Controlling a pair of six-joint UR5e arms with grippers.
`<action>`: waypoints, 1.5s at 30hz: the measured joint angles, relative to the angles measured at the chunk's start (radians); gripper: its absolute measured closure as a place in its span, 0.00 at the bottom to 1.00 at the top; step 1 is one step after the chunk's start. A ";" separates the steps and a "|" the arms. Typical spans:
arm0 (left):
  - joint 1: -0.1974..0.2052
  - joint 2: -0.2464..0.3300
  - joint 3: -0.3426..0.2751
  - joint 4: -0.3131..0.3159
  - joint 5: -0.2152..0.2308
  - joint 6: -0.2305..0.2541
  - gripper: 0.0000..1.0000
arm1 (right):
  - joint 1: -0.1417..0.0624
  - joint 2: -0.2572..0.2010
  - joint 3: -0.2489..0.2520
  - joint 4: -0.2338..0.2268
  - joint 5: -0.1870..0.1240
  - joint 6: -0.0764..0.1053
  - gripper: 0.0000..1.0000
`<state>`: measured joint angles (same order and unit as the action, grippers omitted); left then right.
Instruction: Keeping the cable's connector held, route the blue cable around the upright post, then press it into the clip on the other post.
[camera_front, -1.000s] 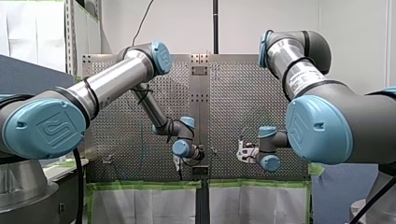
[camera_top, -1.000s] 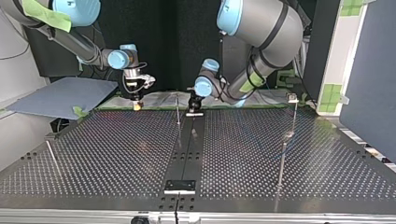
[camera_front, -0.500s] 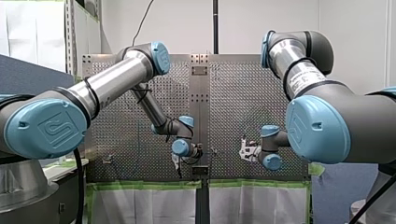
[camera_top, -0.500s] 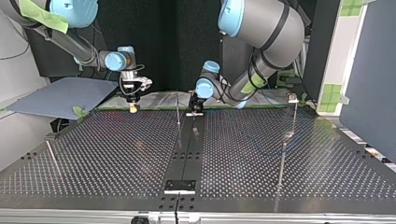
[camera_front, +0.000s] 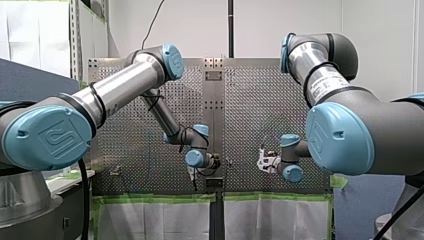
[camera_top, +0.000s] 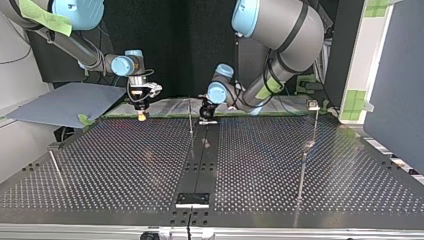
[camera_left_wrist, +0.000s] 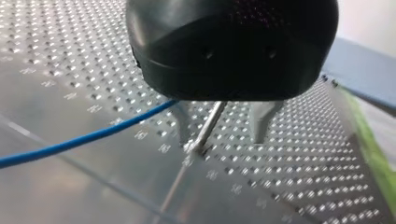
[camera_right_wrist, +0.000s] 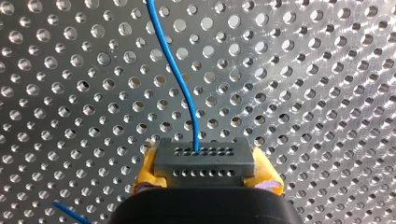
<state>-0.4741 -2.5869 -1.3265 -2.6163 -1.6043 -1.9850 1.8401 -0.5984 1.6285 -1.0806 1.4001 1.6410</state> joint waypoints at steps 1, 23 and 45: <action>-0.001 0.000 0.000 -0.005 0.003 0.004 0.02 | 0.000 0.000 0.000 0.000 0.000 0.000 1.00; -0.008 0.035 0.000 -0.134 -0.056 0.200 0.02 | 0.000 0.000 0.000 0.024 0.000 0.001 1.00; -0.070 0.085 -0.072 -0.167 -0.068 0.312 0.02 | -0.003 0.000 0.000 0.027 -0.001 -0.001 1.00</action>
<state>-0.5442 -2.5023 -1.3986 -2.7833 -1.6727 -1.6725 1.8371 -0.5980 1.6285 -1.0531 1.3992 1.6402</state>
